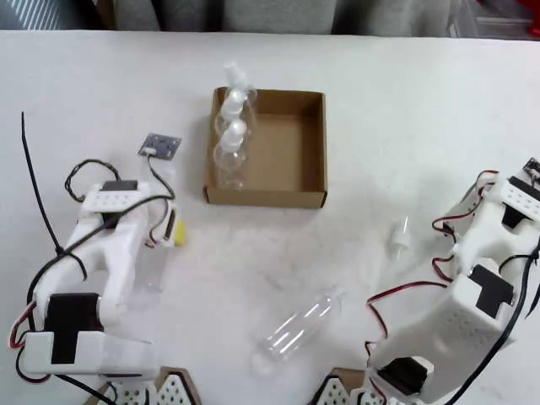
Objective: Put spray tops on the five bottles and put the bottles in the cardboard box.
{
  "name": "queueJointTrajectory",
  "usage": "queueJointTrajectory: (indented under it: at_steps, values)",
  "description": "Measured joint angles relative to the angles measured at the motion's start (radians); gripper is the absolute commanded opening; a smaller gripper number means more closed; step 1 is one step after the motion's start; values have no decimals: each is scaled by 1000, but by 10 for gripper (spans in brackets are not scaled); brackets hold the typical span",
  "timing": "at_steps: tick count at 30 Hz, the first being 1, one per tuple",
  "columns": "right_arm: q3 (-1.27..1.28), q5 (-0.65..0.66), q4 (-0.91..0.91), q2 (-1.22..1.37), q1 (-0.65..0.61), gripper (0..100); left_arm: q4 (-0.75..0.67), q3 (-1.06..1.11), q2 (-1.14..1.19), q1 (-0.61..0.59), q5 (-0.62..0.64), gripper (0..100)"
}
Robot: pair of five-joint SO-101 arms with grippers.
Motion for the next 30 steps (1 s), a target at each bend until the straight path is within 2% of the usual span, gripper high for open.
queueJointTrajectory:
  at_steps: [2,6,9,12,15,20,26,30]
  values:
    - [0,44,-2,0,2,22,0,0,0,0,0,20]
    - [0,242,0,-6,3,22,0,0,0,20,0,20]
    - [0,399,8,-6,3,33,-26,0,0,23,72,24]
    - [0,483,11,-6,-3,139,-48,0,0,23,181,30]
    - [0,500,29,-6,-26,218,-60,0,0,23,226,112]
    - [-6,506,103,-12,-69,220,-43,0,0,34,308,302]
    - [-160,506,262,-75,-71,219,63,-51,0,52,344,324]
    - [-241,459,400,-155,-94,192,157,-98,-23,52,338,324]
